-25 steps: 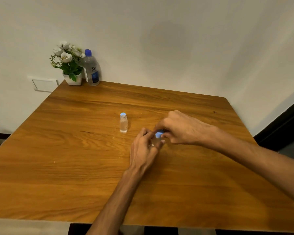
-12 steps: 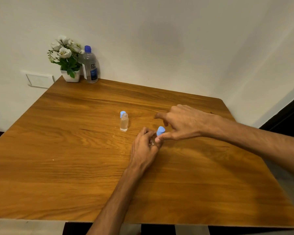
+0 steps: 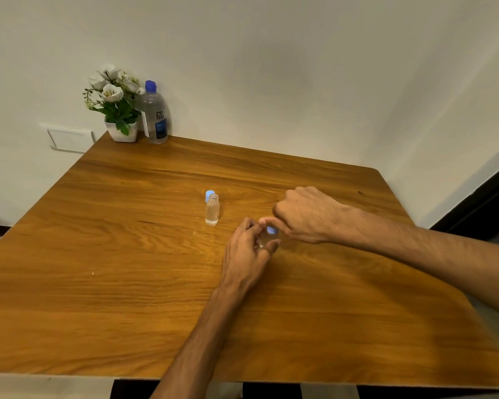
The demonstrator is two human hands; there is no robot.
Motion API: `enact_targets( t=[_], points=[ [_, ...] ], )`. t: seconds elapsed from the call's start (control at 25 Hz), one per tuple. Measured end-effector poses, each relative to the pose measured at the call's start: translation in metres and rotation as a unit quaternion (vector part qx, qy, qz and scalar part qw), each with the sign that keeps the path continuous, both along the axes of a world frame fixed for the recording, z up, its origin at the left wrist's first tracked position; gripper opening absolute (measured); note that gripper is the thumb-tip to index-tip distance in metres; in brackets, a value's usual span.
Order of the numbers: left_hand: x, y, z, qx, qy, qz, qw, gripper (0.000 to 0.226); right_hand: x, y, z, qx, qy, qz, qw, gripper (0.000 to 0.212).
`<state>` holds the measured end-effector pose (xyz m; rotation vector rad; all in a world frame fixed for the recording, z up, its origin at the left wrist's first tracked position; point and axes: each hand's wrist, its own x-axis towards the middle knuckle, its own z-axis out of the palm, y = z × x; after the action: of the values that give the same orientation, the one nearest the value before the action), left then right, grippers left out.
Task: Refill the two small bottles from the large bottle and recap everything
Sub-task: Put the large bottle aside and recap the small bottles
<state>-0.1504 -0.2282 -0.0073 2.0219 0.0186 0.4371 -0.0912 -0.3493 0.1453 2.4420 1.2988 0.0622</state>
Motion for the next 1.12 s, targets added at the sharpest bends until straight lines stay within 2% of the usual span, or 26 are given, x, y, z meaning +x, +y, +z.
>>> enact_targets(
  t=[0.08, 0.2, 0.32, 0.48, 0.68, 0.84, 0.96, 1.0, 1.12],
  points=[
    [-0.001, 0.000, 0.000, -0.018, -0.004, 0.005, 1.000, 0.016, 0.001, -0.001, -0.001, 0.014, 0.004, -0.003, 1.000, 0.067],
    [-0.001, -0.001, 0.000, 0.009, -0.006, -0.013, 1.000, 0.018, -0.003, 0.001, -0.005, 0.002, 0.017, 0.004, 1.000, 0.049],
    [-0.001, -0.001, 0.001, -0.005, -0.009, 0.003, 1.000, 0.014, 0.001, 0.005, -0.001, 0.016, -0.002, -0.011, 1.000, 0.061],
    [-0.002, 0.000, 0.003, 0.019, -0.017, -0.011, 1.000, 0.011, 0.002, 0.004, -0.004, -0.024, 0.062, -0.006, 0.998, 0.041],
    [0.004, -0.003, -0.003, 0.029, -0.030, 0.033, 0.999, 0.014, 0.002, 0.010, -0.020, 0.068, 0.067, -0.102, 0.990, 0.038],
    [0.004, -0.005, -0.002, 0.006, -0.026, 0.045, 0.999, 0.021, 0.008, -0.001, -0.029, 0.191, 0.115, -0.154, 0.963, 0.032],
    [0.002, -0.003, 0.002, -0.015, 0.014, 0.051, 0.999, 0.052, 0.014, 0.002, -0.031, 0.272, 0.133, -0.202, 0.931, 0.015],
    [0.000, -0.003, 0.004, -0.033, 0.012, 0.061, 0.998, 0.055, 0.018, 0.004, -0.030, 0.299, 0.133, -0.213, 0.921, 0.013],
    [-0.009, 0.000, 0.007, -0.110, -0.045, 0.174, 0.978, 0.029, 0.034, 0.014, -0.028, 0.330, 0.152, -0.228, 0.903, 0.011]
  ],
)
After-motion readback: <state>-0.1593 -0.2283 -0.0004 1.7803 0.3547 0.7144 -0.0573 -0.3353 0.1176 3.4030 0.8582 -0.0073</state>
